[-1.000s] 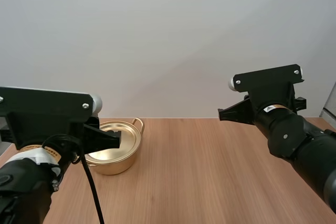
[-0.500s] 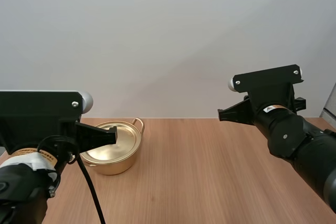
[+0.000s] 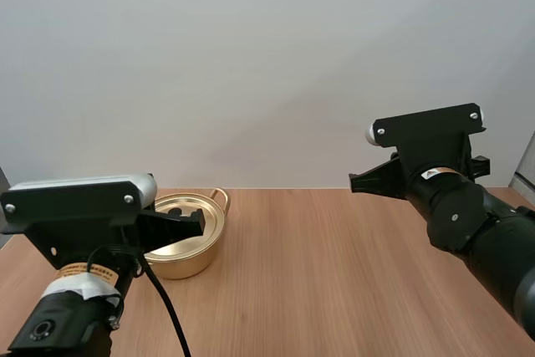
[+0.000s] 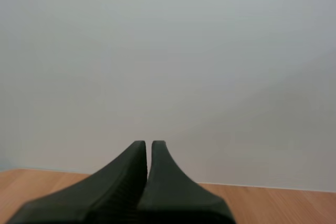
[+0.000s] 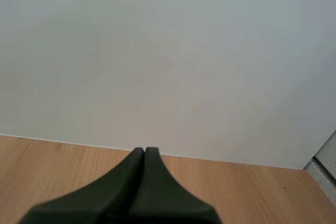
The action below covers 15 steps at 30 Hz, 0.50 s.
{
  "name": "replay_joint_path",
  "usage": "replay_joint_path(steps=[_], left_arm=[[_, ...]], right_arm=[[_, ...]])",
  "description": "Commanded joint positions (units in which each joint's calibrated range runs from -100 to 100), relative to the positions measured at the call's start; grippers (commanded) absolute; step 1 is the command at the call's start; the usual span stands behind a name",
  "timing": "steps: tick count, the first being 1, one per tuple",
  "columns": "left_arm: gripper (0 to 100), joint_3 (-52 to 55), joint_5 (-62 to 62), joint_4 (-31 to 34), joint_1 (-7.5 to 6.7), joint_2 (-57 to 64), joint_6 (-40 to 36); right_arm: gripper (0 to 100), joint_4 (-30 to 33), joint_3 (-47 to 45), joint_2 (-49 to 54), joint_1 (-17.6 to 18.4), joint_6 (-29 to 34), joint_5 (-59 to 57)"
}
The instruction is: Open the pot, put the car inside, and close it
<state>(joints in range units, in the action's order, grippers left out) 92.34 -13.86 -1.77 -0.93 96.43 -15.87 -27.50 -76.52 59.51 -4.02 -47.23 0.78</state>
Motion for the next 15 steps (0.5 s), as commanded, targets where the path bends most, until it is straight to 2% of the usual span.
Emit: replay_joint_path(steps=[1,6,11,15], left_arm=[[10,2.5,1.4,1.1,-0.24,0.8,0.5],[10,7.7,8.4,-0.8,-0.88,3.6,5.5],[10,7.7,5.1,-2.1,-0.88,3.6,3.9],[10,7.7,0.1,0.4,-0.88,3.6,1.8]], right_arm=[[0,-0.1,-0.1,0.0,0.0,-0.1,-0.1],[0,-0.1,-0.1,0.0,0.0,-0.1,-0.1],[0,-0.1,-0.1,0.0,0.0,-0.1,-0.1],[0,-0.1,-0.1,0.0,0.0,-0.1,-0.1]])
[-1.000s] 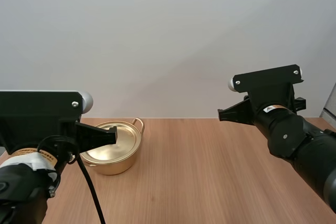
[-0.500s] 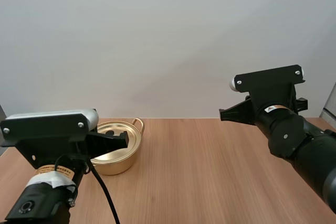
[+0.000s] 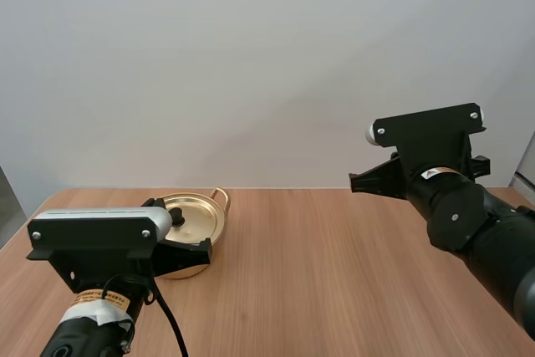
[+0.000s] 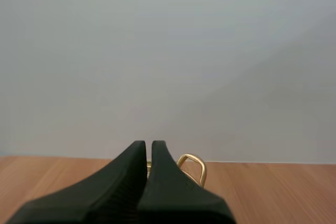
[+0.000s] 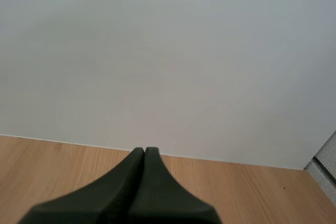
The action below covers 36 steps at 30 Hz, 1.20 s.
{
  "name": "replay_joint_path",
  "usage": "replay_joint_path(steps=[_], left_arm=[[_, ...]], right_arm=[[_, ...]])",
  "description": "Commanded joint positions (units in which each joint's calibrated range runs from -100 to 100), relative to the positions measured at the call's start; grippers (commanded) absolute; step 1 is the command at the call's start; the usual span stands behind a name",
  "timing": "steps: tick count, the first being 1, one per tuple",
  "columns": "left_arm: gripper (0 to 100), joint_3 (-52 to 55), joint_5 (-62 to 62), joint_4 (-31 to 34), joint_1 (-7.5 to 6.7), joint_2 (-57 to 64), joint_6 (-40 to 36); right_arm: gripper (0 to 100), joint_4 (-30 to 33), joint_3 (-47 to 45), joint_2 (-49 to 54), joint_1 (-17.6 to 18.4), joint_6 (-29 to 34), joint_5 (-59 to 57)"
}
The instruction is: Open the pot, put the car inside, and close it
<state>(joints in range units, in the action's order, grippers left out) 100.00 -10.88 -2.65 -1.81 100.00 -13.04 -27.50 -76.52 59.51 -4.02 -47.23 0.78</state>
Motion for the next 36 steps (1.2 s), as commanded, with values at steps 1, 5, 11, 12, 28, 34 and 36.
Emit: replay_joint_path(steps=[1,5,11,12,28,34,36], left_arm=[[10,0.0,-5.7,1.9,0.00,0.0,-1.9],[10,0.0,-13.9,3.7,0.08,0.0,-3.6],[10,0.0,-19.1,4.9,0.17,0.0,-3.8],[10,0.0,-19.1,5.1,0.17,0.0,-4.1],[10,0.0,-18.3,5.6,0.15,0.0,-4.1],[10,0.0,-18.5,5.6,0.15,0.0,-4.1],[10,0.0,-18.5,5.6,0.15,0.0,-4.1]], right_arm=[[0,-0.1,-0.1,0.0,0.0,-0.1,-0.1],[0,-0.1,-0.1,0.0,0.0,-0.1,-0.1],[0,-0.1,-0.1,0.0,0.0,-0.1,-0.1],[0,-0.1,-0.1,0.0,0.0,-0.1,-0.1],[0,-0.1,-0.1,0.0,0.0,-0.1,-0.1],[0,-0.1,-0.1,0.0,0.0,-0.1,-0.1],[0,-0.1,-0.1,0.0,0.0,-0.1,-0.1]])
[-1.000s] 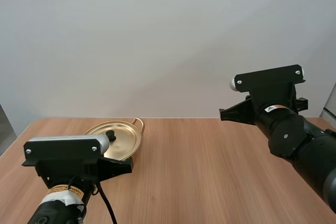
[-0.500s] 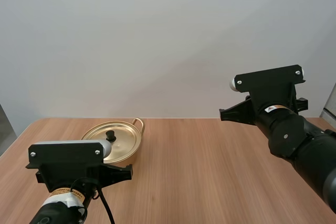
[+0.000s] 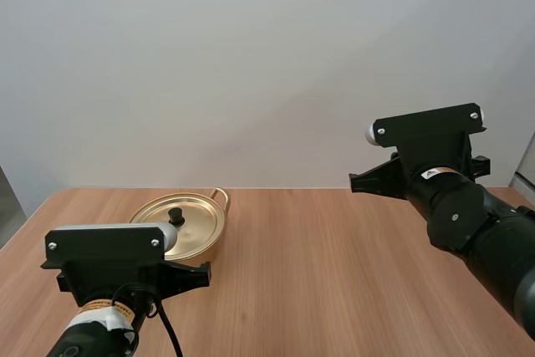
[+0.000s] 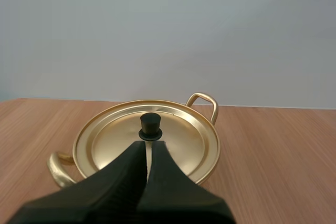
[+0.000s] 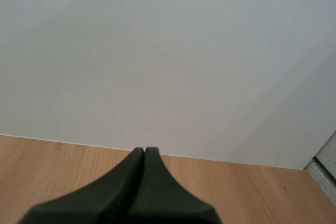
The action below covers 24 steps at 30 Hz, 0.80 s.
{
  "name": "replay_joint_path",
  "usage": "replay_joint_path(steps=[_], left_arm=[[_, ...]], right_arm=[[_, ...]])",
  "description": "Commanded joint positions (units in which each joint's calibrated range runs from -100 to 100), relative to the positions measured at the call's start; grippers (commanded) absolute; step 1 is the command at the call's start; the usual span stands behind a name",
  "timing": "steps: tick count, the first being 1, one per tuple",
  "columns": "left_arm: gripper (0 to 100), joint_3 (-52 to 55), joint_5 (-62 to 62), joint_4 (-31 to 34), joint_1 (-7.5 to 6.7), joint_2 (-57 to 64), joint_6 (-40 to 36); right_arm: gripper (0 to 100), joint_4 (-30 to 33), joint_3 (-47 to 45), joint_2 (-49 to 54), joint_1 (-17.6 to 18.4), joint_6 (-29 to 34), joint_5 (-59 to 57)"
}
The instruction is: Open the pot, put the car inside, and close it
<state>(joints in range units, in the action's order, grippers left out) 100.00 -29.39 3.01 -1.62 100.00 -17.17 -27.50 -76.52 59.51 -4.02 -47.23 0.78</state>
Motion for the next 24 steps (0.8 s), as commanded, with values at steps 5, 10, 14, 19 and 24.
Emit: replay_joint_path(steps=[5,10,14,19,24], left_arm=[[10,0.0,0.0,0.0,-0.05,0.0,0.1],[10,0.0,0.0,0.0,-0.05,0.0,0.1],[10,0.0,0.0,0.0,-0.05,0.0,0.1],[10,0.0,0.0,0.0,-0.05,0.0,0.1],[10,0.0,0.0,0.0,-0.05,0.0,0.1]], right_arm=[[0,-0.1,-0.1,0.0,0.0,-0.1,-0.1],[0,-0.1,-0.1,0.0,0.0,-0.1,-0.1],[0,-0.1,-0.2,2.3,0.6,-0.1,-0.2],[0,0.3,-1.4,14.5,1.5,-0.1,-0.1],[0,6.5,-5.9,28.1,1.6,-0.1,0.2]])
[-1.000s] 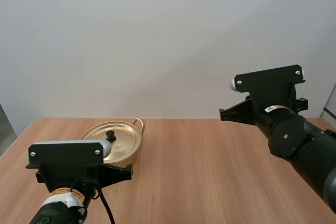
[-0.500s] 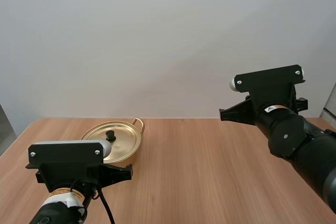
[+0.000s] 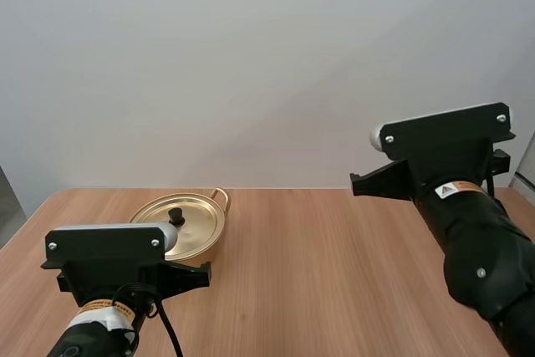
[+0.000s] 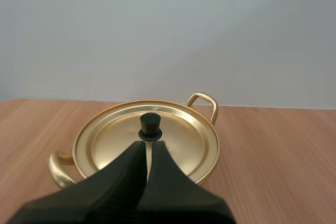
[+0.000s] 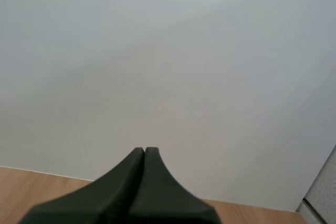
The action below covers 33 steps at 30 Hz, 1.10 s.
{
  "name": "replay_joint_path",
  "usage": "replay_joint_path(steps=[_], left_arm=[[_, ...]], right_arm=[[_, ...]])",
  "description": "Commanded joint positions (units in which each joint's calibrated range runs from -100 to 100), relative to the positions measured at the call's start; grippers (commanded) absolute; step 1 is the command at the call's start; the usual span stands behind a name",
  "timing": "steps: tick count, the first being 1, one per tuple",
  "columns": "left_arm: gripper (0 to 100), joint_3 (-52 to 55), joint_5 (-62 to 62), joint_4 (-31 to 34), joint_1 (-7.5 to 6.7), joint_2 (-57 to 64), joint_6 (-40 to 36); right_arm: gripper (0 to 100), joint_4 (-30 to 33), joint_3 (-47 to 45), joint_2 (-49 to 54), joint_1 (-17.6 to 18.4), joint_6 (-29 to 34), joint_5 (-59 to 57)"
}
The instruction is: Open the pot, put the car inside, and close it
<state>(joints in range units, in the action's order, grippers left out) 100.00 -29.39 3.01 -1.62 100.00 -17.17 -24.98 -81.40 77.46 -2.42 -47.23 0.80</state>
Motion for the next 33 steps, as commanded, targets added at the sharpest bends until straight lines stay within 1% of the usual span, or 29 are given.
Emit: replay_joint_path(steps=[1,3,7,12,13,15,17,20,21,22,23,27,33], left_arm=[[10,0.0,0.0,0.0,-0.05,0.0,0.1],[9,0.0,0.0,0.0,-0.05,0.0,0.1],[9,0.0,0.0,0.0,-0.05,0.0,0.1],[9,0.0,0.0,0.0,-0.05,0.0,0.1],[9,0.0,0.0,0.0,-0.05,0.0,0.1],[9,0.0,0.0,0.0,-0.05,0.0,0.1],[9,0.0,0.0,0.0,-0.05,0.0,0.1],[9,0.0,0.0,0.0,-0.05,0.0,0.1],[9,0.0,0.0,0.0,-0.05,0.0,0.1],[9,0.0,0.0,0.0,-0.05,0.0,0.1],[9,0.0,0.0,0.0,-0.05,0.0,0.1],[9,0.0,0.0,0.0,-0.05,0.0,0.1],[9,0.0,0.0,0.0,-0.05,0.0,0.1]], right_arm=[[0,5.4,-1.9,12.6,0.0,-0.1,0.0],[0,7.8,-2.9,16.9,0.0,-0.1,-0.3],[0,7.6,-3.0,22.2,0.0,-0.1,-0.1],[0,9.9,-4.4,22.5,0.8,0.6,0.1],[0,10.0,-5.5,22.5,0.8,3.3,0.3],[0,13.4,-8.8,22.5,0.9,14.3,2.8],[0,18.8,-13.2,22.5,1.2,24.8,8.8],[0,25.7,-18.4,22.5,1.4,35.3,12.0],[0,27.2,-18.6,22.5,1.6,37.5,12.0],[0,28.0,-18.6,22.5,1.7,39.2,12.0],[0,28.7,-18.6,22.5,2.0,40.0,7.8],[0,29.2,-18.6,22.5,2.6,40.4,0.9],[0,29.2,-18.6,22.5,2.6,40.4,-18.4]])
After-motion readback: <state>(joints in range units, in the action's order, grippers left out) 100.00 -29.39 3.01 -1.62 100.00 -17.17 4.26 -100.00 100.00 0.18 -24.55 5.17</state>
